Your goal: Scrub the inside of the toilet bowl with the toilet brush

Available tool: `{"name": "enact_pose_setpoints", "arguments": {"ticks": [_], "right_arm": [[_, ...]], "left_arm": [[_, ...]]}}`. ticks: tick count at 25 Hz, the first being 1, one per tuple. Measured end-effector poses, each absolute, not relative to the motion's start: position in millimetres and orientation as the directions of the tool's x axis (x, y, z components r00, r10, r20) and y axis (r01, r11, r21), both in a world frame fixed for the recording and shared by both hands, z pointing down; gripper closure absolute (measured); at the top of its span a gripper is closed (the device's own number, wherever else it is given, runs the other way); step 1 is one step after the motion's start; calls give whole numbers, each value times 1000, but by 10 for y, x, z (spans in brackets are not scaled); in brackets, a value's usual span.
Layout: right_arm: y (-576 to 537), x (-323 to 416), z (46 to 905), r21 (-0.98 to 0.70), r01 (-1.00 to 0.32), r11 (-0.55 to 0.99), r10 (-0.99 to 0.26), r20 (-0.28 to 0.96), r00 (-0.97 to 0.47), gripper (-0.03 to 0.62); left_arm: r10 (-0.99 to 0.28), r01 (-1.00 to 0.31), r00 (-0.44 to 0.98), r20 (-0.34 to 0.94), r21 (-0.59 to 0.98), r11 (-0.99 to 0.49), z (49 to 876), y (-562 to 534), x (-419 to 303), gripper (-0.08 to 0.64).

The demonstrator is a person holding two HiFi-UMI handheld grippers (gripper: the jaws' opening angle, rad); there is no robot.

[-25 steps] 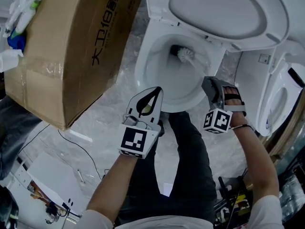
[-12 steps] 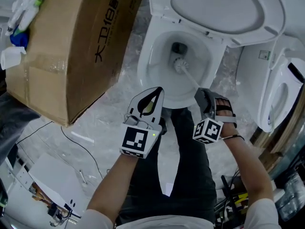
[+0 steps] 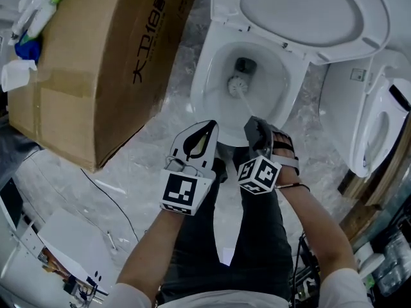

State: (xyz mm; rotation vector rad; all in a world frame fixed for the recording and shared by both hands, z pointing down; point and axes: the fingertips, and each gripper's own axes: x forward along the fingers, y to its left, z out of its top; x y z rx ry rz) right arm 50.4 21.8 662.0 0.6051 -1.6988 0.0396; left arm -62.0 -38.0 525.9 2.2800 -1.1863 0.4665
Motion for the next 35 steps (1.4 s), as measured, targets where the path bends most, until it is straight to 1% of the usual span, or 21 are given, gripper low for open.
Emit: {"name": "enact_pose_setpoints", "arguments": {"ticks": [3, 10, 21, 28, 32, 35], "right_arm": [[108, 509, 6734, 307, -434, 847, -371, 926, -69, 436], [-237, 568, 7018, 344, -439, 830, -397, 918, -30, 436], [-563, 699, 7328, 354, -455, 817, -400, 917, -4, 436], [-526, 804, 7006, 326, -504, 800, -393, 919, -30, 436], [-415, 891, 6620, 286, -555, 781, -382, 922, -63, 436], [-292, 974, 6214, 236, -621, 747, -376, 921, -101, 436]], "left_arm": [[-649, -828, 557, 518, 289, -480, 5301, -402, -652, 554], [-651, -829, 556, 517, 286, -481, 5483, -488, -683, 554], [-650, -824, 562, 512, 278, -493, 5644, -686, -609, 554], [-635, -812, 580, 511, 295, -504, 5444, -685, -474, 554], [-625, -803, 593, 508, 314, -506, 5201, -608, -380, 554], [-611, -788, 612, 503, 326, -522, 4920, -514, -275, 554]]}}
